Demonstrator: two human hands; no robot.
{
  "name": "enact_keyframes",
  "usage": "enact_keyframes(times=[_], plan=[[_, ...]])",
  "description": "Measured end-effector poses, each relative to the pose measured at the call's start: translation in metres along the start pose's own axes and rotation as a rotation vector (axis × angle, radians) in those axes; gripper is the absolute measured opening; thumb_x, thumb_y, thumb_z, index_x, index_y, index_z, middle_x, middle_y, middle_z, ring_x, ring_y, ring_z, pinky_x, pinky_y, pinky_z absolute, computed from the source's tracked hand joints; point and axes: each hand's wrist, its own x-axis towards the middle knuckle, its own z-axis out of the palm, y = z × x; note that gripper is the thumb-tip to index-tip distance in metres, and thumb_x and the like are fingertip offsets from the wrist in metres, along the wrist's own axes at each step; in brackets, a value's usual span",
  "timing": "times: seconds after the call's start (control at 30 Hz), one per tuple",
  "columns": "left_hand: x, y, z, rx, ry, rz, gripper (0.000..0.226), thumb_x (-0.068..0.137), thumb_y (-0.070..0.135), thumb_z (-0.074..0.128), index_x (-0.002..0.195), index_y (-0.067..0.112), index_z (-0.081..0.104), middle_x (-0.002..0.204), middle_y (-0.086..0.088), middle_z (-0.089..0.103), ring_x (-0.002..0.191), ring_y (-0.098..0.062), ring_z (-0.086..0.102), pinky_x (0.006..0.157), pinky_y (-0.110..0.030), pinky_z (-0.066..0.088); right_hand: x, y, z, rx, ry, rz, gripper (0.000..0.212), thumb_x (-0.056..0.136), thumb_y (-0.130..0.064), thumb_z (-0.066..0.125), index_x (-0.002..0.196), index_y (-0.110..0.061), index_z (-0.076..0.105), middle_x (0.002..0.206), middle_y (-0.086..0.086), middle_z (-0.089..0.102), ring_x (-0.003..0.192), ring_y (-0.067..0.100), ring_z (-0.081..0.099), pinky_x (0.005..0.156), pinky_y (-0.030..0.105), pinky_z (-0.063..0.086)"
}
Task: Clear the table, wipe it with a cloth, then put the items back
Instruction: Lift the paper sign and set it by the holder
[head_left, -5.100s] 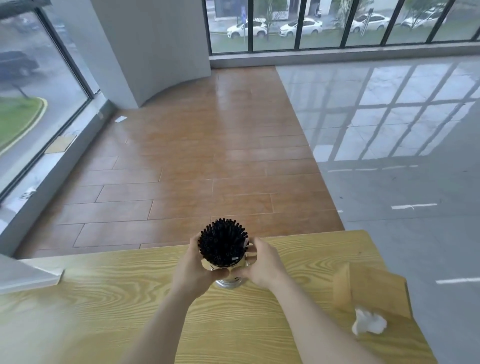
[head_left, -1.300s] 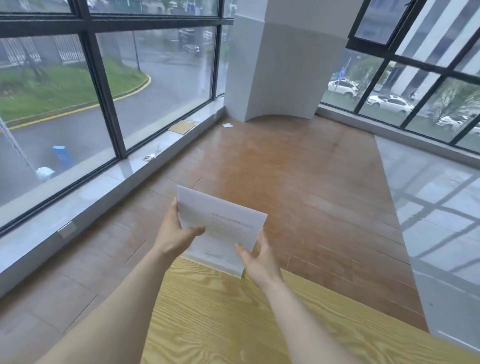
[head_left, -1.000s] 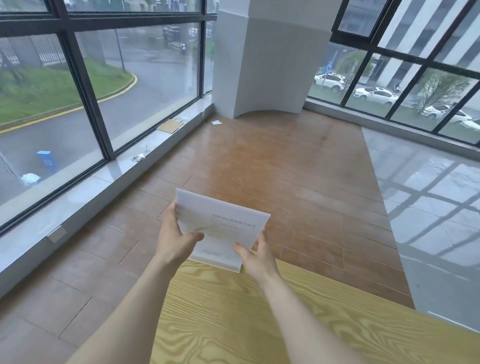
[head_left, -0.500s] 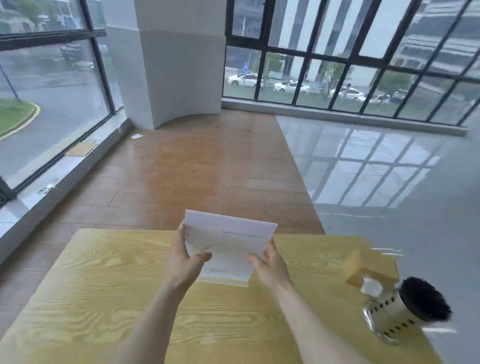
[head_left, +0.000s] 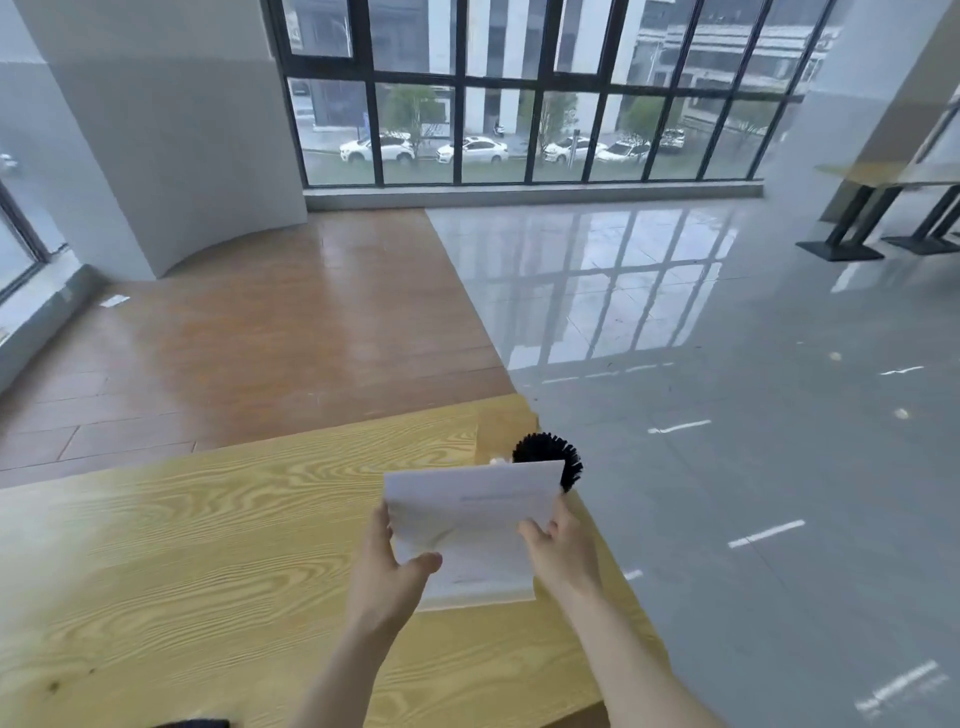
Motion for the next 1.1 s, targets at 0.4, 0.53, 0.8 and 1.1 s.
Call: enact_keyframes(times=[0.4,0.53,0.8,1.1], plan=[[-0.026,0.017,0.095,0.104,-0.12,-0.018,0.084,0.071,0.018,0.071,0.142,0.042,0.033,0.134,0.017,0.052,0.13,-0.012,0.047,0.09,-0.039,0.046,0.026,0.049,-0.091,0.086,0.051,0.096,0.074,0.079,-0.048,0.054,0.149,-0.041,0.033,0.141,-0.004,0.058,0.12,0.024,0.058,0.098,0.049,0.051],[-0.026,0.012,0.097,0.151,-0.129,-0.025,0.08,0.075,0.011,0.071,0.138,0.043,0.033,0.135,0.016,0.05,0.128,-0.007,0.044,0.088,-0.035,0.043,0.028,0.047,-0.097,0.084,0.013,0.101,0.07,0.082,-0.043,0.057,0.148,-0.041,0.033,0.142,-0.004,0.056,0.127,0.024,0.055,0.103,0.051,0.048],[-0.024,0.004,0.089,0.333,-0.135,0.019,0.09,0.083,0.021,0.069,0.155,0.036,0.017,0.158,0.015,0.032,0.142,-0.017,0.037,0.087,-0.03,0.038,0.015,0.047,-0.084,-0.003,0.074,0.13,0.083,0.094,-0.027,0.062,0.159,-0.016,0.013,0.152,0.009,0.047,0.134,0.031,0.05,0.097,0.038,0.045],[-0.031,-0.018,0.056,0.639,-0.098,0.052,0.084,0.091,0.044,0.06,0.157,0.029,0.012,0.163,0.009,0.025,0.147,-0.019,0.031,0.108,-0.039,0.042,-0.014,0.062,-0.032,-0.547,-0.161,0.007,0.081,0.097,-0.048,0.054,0.16,-0.016,0.013,0.16,0.006,0.031,0.141,0.029,0.043,0.105,0.041,0.046]])
